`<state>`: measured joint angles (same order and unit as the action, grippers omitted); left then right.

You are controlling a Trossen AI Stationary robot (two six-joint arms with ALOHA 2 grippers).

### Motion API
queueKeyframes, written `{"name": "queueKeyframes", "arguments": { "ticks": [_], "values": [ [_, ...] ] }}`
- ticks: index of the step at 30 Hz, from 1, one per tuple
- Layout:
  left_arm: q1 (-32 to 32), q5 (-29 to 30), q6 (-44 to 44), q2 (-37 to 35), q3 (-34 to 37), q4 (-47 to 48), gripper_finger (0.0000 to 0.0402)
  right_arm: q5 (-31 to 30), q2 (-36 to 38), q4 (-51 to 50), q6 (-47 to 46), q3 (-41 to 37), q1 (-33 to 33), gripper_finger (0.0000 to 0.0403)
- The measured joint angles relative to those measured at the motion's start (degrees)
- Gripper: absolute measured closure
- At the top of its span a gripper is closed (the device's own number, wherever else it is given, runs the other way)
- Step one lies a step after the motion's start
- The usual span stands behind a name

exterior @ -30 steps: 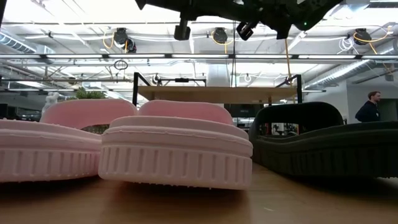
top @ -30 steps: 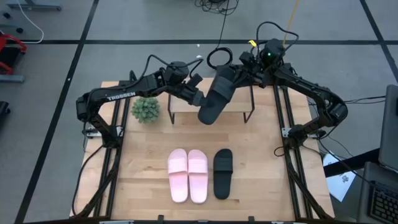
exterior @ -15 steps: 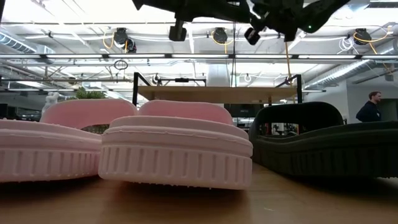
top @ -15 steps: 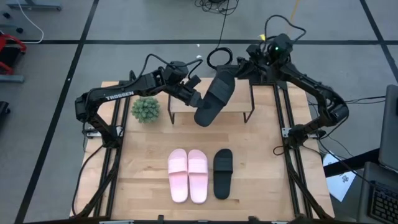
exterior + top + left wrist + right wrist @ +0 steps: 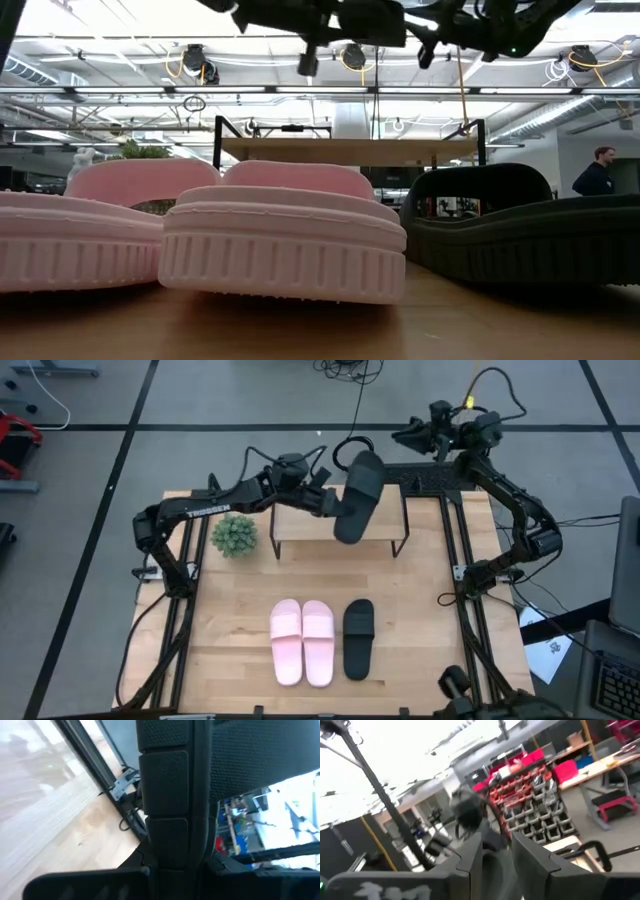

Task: Pick and place slides into the shelf
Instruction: Put the right black slipper on the shelf

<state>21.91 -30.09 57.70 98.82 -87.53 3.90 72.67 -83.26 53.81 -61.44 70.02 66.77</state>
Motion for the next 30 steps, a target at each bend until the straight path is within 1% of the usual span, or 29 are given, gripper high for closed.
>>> {"name": "queueKeyframes", "arguments": {
  "ticks": [2,5,8,10,13,17,22,26,30],
  "values": [
    [-0.4,2.3,3.0,2.3,0.0,-3.5,0.0351,-0.9,0.7,0.6,-0.8,0.0,1.4,0.0309],
    [-1.4,6.2,8.0,6.4,0.0,-12.1,0.0351,-0.9,2.0,0.4,-1.5,0.0,3.5,0.0309],
    [-2.9,13.5,11.9,9.3,0.0,-19.0,0.0351,-0.9,3.8,0.4,-2.4,0.0,6.0,0.031],
    [-4.0,17.8,13.5,10.9,0.0,-21.1,0.0351,-0.9,5.2,0.8,-2.4,0.0,7.3,0.031],
    [-5.7,22.7,16.5,12.8,0.0,-22.5,0.0351,-1.0,6.9,0.8,-2.4,0.4,7.4,0.031],
    [-7.9,26.9,17.9,13.2,0.0,-24.0,0.0351,-0.8,9.1,0.8,-2.4,0.6,7.9,0.031],
    [-9.8,30.3,18.2,13.1,0.0,-23.4,0.0351,-0.8,10.4,0.5,-2.4,0.7,8.3,0.031],
    [-11.0,31.9,17.8,13.4,0.0,-23.7,0.0351,-0.7,10.4,-0.3,-2.4,0.6,8.1,0.031],
    [-11.1,31.9,17.8,14.1,0.0,-23.0,0.0351,-0.7,10.3,-1.9,-1.8,0.6,8.1,0.031]
  ]
}}
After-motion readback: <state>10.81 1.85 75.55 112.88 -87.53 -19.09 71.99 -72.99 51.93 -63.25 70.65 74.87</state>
